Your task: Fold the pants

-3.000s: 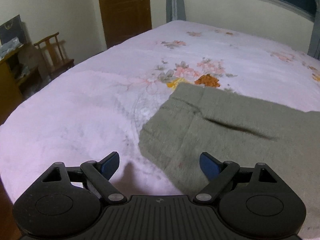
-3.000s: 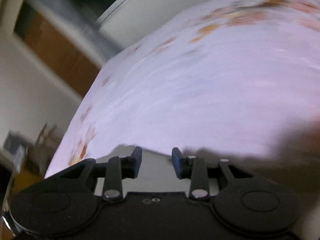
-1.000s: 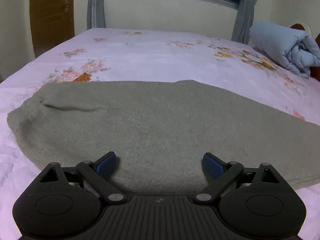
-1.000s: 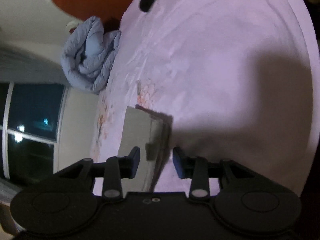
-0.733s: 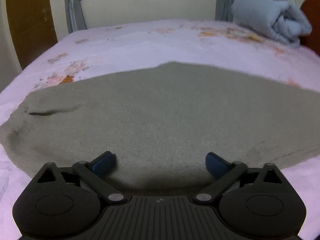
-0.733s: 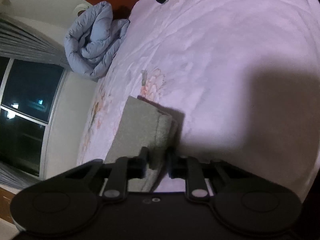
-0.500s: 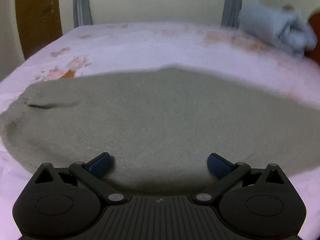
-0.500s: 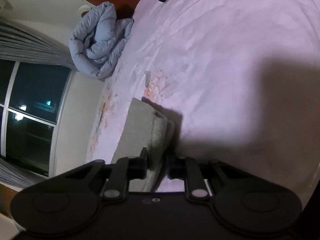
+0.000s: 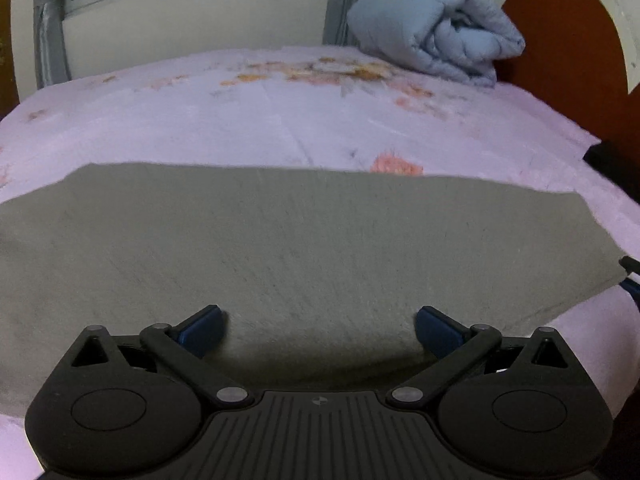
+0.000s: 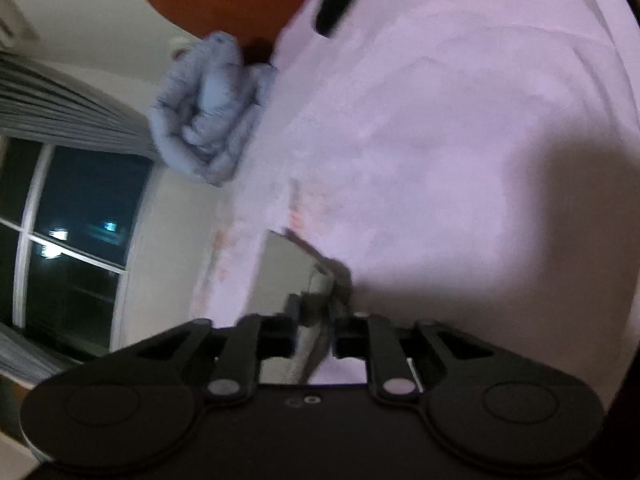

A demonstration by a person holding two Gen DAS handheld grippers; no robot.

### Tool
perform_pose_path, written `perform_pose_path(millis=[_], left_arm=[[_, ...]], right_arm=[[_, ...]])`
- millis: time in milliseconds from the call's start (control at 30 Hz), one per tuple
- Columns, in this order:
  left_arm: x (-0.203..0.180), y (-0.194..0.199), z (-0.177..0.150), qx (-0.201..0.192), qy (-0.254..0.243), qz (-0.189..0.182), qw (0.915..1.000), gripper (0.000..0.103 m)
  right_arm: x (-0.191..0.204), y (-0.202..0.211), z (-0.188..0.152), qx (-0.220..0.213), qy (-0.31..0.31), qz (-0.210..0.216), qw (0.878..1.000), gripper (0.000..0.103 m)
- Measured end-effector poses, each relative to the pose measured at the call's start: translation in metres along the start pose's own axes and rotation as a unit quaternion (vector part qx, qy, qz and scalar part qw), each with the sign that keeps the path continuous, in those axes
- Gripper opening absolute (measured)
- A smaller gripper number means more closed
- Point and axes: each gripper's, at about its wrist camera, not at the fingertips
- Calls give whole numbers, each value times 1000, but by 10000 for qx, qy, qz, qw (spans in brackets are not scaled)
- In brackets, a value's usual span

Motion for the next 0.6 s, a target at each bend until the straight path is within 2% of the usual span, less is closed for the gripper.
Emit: perform_pose_path(millis=[100, 233, 367, 433, 500, 533, 567, 600], left_arm=[[-10, -2, -10, 40, -141, 107, 9998, 103], [-10, -5, -13, 14, -135, 154, 9998, 103], [-9, -5, -16, -18, -104, 154, 9998, 103], [-8, -8, -14, -13, -72, 140, 9999, 103], [-8, -8, -14, -3, -50, 121, 9999, 103], [-7, -8, -13, 7, -42, 112, 9999, 103], [-6, -8, -13, 5, 2, 100, 9999, 103], [-6, -8, -12, 12, 16, 101, 9999, 103]], right_arm=[[-7, 3, -4, 16, -8, 116, 9999, 11], [-5, 7, -13, -5, 7, 58, 10000, 12], [-7, 17, -23, -23, -163, 214, 9996, 24], [-12, 10, -20, 14, -426, 352, 9985, 25], [-11, 0, -17, 17, -392, 446, 9982, 27], [-9, -5, -15, 49, -388, 429, 9983, 22], [-7, -7, -13, 53, -387, 432, 9983, 8], [-4, -9, -12, 79, -347, 499, 9981, 5]])
Point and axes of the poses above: each gripper's, at about its wrist camera, not at the fingertips, and y roughly against the way its jaws point, x to its left, z to its top, and after that the axes turned 5 degrees about -z, right-handed
